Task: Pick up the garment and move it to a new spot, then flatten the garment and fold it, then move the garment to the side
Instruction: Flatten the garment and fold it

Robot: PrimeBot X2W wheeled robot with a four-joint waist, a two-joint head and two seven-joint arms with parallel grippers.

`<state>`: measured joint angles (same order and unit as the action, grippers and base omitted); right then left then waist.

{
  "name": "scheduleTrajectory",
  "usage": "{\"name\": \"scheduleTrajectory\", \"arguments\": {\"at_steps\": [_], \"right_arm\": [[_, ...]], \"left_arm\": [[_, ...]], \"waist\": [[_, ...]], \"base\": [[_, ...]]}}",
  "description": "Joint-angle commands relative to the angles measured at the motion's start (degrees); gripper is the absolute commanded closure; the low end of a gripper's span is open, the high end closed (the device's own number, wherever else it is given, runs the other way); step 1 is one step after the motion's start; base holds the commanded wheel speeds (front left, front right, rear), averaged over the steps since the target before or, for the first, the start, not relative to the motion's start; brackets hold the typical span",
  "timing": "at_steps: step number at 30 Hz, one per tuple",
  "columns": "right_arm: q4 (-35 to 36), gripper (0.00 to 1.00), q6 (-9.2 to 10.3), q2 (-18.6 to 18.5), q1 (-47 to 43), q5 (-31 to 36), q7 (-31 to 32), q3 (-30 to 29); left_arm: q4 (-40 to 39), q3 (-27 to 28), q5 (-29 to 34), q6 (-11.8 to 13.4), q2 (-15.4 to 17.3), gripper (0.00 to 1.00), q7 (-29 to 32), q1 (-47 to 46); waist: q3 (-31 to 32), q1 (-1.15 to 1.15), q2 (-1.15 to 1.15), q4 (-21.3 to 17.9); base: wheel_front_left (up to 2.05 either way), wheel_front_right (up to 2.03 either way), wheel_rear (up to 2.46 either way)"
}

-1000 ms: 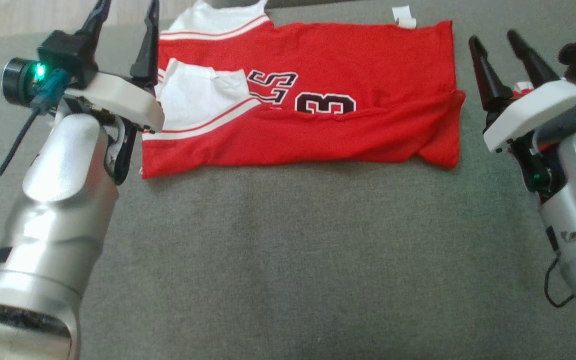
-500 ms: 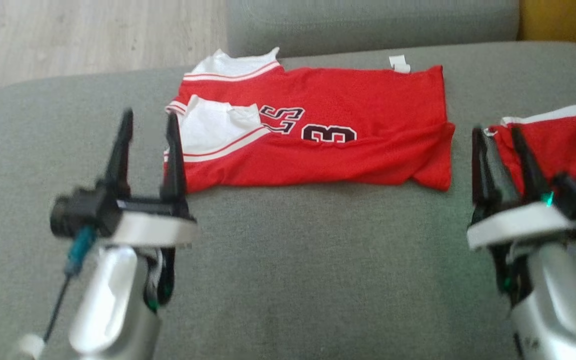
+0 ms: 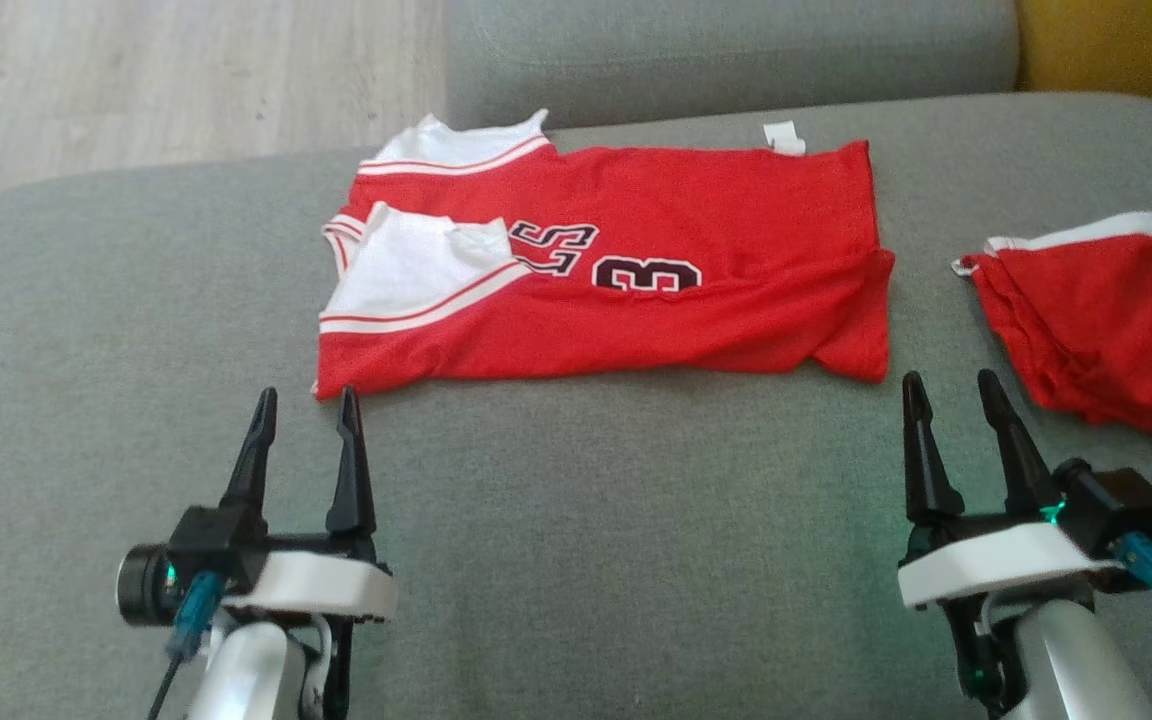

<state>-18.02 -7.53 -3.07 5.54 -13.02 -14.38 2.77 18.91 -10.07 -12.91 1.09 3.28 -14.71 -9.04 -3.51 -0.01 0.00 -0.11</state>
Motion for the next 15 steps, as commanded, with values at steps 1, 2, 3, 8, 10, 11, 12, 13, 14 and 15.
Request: {"name": "scheduleTrajectory", "arguments": {"at_steps": [1, 2, 3, 8, 10, 11, 12, 13, 14, 15], "right_arm": [[2.19, 0.00, 0.04, 0.15, 2.72, 0.23, -0.61, 1.44], [2.37, 0.00, 0.04, 0.16, 3.13, 0.25, -0.61, 1.53], [2.57, 0.00, 0.04, 0.17, 3.55, 0.20, -0.61, 1.71], [3.33, 0.00, 0.04, 0.18, 5.37, -0.45, -0.59, 2.87], [3.53, 0.00, 0.04, 0.18, 5.97, -0.64, -0.58, 3.45], [3.64, 0.00, 0.04, 0.18, 6.24, -0.81, -0.58, 3.83], [3.73, 0.00, 0.04, 0.18, 6.48, -1.02, -0.58, 4.16], [3.82, 0.00, 0.04, 0.18, 6.70, -1.29, -0.58, 4.43], [3.91, 0.00, 0.04, 0.18, 6.88, -1.55, -0.58, 4.70], [3.99, 0.00, 0.04, 0.18, 7.04, -1.77, -0.59, 4.97]], "left_arm": [[-0.89, 2.27, 0.97, 0.30, 0.20, 0.00, -0.29, -3.72], [0.33, 2.50, 1.19, 0.40, 0.18, 0.00, -0.29, -4.52], [1.91, 2.71, 1.46, 0.59, 0.25, 0.00, -0.29, -5.44], [12.78, 4.42, 1.70, 2.25, 1.63, 0.00, -0.19, -11.91], [17.38, 5.35, 1.62, 3.30, 2.54, 0.00, 0.22, -14.72], [19.79, 5.56, 1.64, 3.51, 3.08, 0.00, 0.73, -16.01], [22.07, 5.74, 1.46, 3.44, 3.48, 0.00, 1.20, -17.25], [24.22, 6.00, 1.16, 3.34, 3.79, 0.00, 1.65, -18.42], [26.30, 5.93, 1.19, 3.22, 4.20, 0.00, 2.36, -19.41], [28.22, 5.69, 1.30, 2.95, 4.57, 0.00, 3.01, -20.37]], "waist": [[-1.00, 0.01, 0.00, -0.66], [-1.53, 0.01, 0.00, -0.99], [-2.12, 0.01, 0.00, -1.33], [-5.14, 0.01, 0.00, -3.40], [-6.35, 0.01, 0.00, -4.20], [-6.89, 0.01, 0.00, -4.63], [-7.37, 0.01, 0.00, -5.02], [-7.83, 0.01, 0.00, -5.36], [-8.26, 0.01, 0.00, -5.71], [-8.64, 0.01, 0.00, -6.01]], "base": [[0.00, 0.00, 0.00], [0.00, 0.00, 0.00], [0.00, 0.00, 0.00], [0.00, 0.00, 0.00], [0.00, 0.00, 0.00], [0.00, 0.00, 0.00], [0.00, 0.00, 0.00], [0.00, 0.00, 0.00], [0.00, 0.00, 0.00], [0.00, 0.00, 0.00]]}}
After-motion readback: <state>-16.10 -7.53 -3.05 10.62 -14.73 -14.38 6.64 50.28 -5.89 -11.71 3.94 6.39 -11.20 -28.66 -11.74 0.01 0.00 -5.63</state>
